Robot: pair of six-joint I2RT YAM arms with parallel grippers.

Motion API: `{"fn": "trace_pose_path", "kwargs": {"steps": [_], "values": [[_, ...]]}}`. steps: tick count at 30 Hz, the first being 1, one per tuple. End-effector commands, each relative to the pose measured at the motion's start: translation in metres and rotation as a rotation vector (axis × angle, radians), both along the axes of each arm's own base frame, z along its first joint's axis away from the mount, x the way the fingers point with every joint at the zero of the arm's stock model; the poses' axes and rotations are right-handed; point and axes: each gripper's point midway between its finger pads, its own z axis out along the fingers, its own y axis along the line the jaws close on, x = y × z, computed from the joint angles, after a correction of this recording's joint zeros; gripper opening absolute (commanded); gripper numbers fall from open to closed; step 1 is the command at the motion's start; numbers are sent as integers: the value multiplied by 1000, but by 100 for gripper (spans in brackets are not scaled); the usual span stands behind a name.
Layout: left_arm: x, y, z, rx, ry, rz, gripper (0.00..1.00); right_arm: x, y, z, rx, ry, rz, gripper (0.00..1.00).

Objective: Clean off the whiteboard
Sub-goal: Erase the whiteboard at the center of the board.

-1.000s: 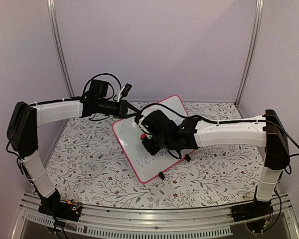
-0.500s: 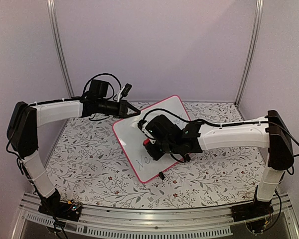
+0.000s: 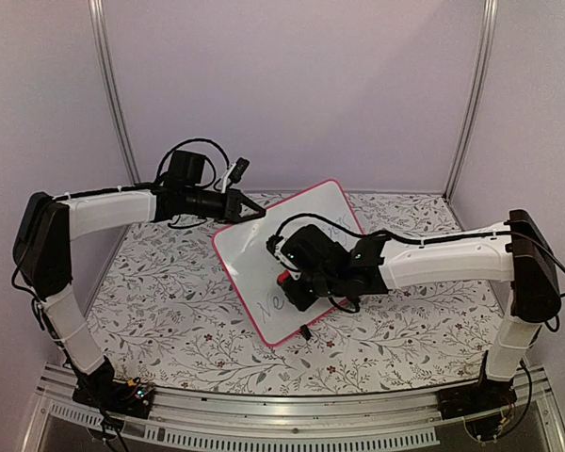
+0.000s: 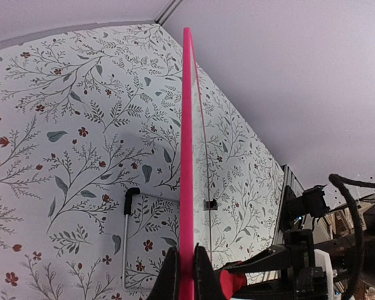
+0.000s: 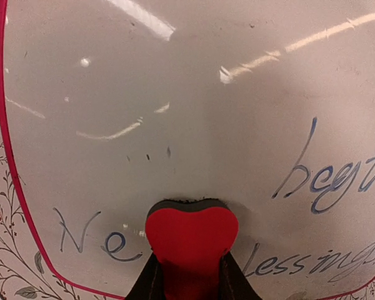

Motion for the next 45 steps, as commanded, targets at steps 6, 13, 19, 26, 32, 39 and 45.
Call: {"fn": "trace_pose_path", "kwargs": {"steps": [6,13,19,26,32,39,45], "values": [[4,2,1,20,-36,22,0,-3,-15,-9,-59,29,-19,0],[3,2,1,20,-37,21,0,24,10,56,81,-119,-58,0],[4,2,2,19,-40,21,0,32,34,55,75,-120,-14,0],[5,2,0,20,-34,23,0,26,38,24,37,-58,9,0],[4,2,-2,23,-30,21,0,18,21,-4,-24,-11,-10,0],[4,1,-4,25,-26,21,0,7,-4,-18,-60,17,-34,0],[4,1,-6,27,-24,22,0,3,-11,-24,-71,32,-37,0]]}}
